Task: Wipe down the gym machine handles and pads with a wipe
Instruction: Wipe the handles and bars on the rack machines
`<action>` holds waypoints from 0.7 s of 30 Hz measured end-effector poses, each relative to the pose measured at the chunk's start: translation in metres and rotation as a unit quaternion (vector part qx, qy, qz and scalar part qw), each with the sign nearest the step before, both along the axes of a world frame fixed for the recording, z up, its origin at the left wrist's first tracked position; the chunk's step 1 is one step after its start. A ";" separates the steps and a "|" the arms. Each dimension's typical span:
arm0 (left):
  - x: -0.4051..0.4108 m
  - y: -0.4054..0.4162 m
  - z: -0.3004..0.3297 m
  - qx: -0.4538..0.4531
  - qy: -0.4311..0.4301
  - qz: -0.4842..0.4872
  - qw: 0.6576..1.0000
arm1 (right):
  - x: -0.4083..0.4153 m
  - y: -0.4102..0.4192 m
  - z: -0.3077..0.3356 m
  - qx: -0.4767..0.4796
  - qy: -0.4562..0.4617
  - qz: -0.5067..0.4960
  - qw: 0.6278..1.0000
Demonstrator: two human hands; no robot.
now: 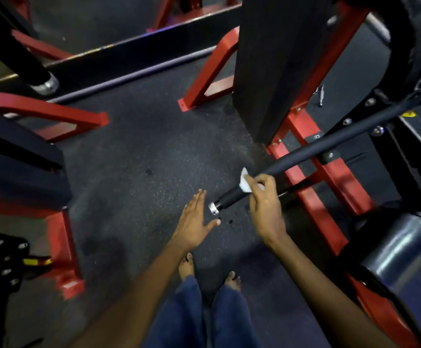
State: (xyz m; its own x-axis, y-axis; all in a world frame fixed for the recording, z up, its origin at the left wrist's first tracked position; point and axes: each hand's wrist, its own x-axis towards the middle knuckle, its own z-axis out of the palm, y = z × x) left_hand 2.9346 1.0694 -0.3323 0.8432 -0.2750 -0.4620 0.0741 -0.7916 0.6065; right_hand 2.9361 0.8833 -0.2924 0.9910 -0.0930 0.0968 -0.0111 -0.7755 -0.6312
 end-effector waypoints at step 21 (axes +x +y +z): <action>0.019 -0.011 -0.017 -0.053 0.052 -0.026 0.997 | 0.005 -0.039 -0.073 -0.334 -0.147 0.370 0.854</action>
